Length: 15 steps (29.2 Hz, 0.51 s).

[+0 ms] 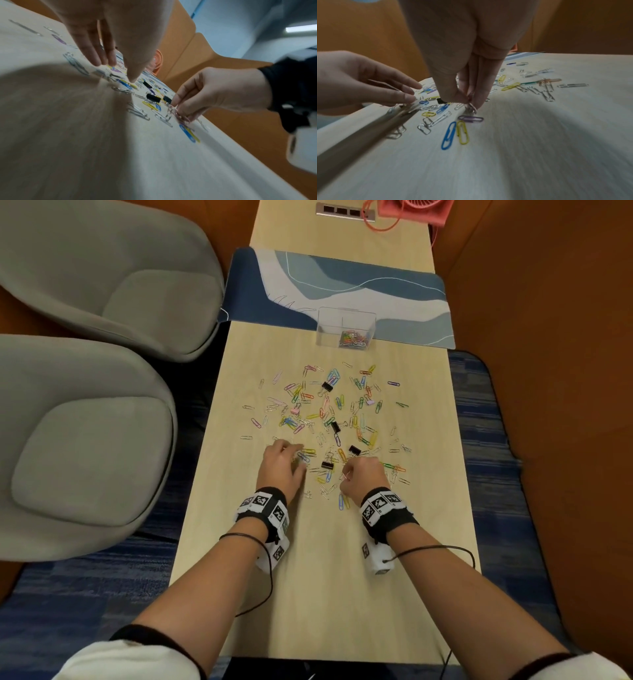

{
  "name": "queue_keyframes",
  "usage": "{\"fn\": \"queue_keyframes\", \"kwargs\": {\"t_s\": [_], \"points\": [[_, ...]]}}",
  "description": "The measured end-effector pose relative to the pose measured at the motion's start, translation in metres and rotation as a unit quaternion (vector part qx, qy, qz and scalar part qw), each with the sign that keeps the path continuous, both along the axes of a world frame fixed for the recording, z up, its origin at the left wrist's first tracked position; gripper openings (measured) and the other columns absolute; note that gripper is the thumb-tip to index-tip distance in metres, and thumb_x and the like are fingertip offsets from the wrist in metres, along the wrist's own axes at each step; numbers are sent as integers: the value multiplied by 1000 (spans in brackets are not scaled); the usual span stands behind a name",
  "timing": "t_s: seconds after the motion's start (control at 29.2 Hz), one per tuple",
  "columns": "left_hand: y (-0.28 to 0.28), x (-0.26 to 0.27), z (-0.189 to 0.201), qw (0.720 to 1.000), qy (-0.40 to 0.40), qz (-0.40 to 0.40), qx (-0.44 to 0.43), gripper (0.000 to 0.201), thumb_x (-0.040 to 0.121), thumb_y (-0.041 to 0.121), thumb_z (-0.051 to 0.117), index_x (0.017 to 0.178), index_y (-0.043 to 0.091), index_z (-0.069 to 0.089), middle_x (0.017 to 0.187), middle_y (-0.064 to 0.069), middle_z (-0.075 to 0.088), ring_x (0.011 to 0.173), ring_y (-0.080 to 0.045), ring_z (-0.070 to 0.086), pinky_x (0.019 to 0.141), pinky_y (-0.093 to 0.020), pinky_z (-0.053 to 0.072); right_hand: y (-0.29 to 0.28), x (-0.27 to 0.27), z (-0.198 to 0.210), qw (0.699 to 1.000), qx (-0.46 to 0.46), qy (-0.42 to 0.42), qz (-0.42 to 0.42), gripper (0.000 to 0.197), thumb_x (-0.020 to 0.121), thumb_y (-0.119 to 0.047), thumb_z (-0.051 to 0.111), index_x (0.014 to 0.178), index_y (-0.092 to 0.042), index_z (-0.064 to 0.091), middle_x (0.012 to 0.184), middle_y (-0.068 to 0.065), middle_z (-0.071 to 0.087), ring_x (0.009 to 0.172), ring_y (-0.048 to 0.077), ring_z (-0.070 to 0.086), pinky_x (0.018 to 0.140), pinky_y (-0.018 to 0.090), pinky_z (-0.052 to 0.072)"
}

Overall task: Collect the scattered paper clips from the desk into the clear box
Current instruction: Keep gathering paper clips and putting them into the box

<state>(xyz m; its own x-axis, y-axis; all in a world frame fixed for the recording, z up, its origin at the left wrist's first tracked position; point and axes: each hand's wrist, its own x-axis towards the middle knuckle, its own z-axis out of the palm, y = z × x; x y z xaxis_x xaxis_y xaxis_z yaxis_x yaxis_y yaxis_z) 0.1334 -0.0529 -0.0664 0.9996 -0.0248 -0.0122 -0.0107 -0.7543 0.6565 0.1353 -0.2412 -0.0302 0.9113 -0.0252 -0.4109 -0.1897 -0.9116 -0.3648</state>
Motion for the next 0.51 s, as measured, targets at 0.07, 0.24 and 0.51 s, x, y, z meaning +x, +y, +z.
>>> {"fn": "queue_keyframes", "kwargs": {"t_s": [0.07, 0.24, 0.51], "points": [[-2, -1, 2, 997, -10, -71, 31, 32, 87, 26, 65, 117, 16, 66, 112, -2, 56, 107, -20, 48, 95, -30, 42, -4, 1, 0, 998, 37, 9, -42, 18, 67, -8, 69, 83, -14, 73, 84, 5, 68, 78, 19, 63, 64, 23, 50], [-13, -10, 1, 971, 55, -209, 105, 53, 80, 49, 69, 123, 19, 63, 122, -1, 52, 115, -20, 45, 97, -37, 44, -11, 2, 1, 976, 110, 27, -186, 12, 63, -16, 76, 74, -20, 76, 72, -4, 70, 71, 9, 63, 66, 18, 51], [-29, -15, -10, 971, 9, -222, 86, 21, 87, 26, 67, 101, 11, 71, 105, -8, 57, 99, -27, 51, 84, -38, 48, -24, -5, -7, 953, 178, 41, -241, 8, 58, -18, 79, 64, -22, 75, 69, -5, 72, 72, 13, 70, 74, 29, 59]]}}
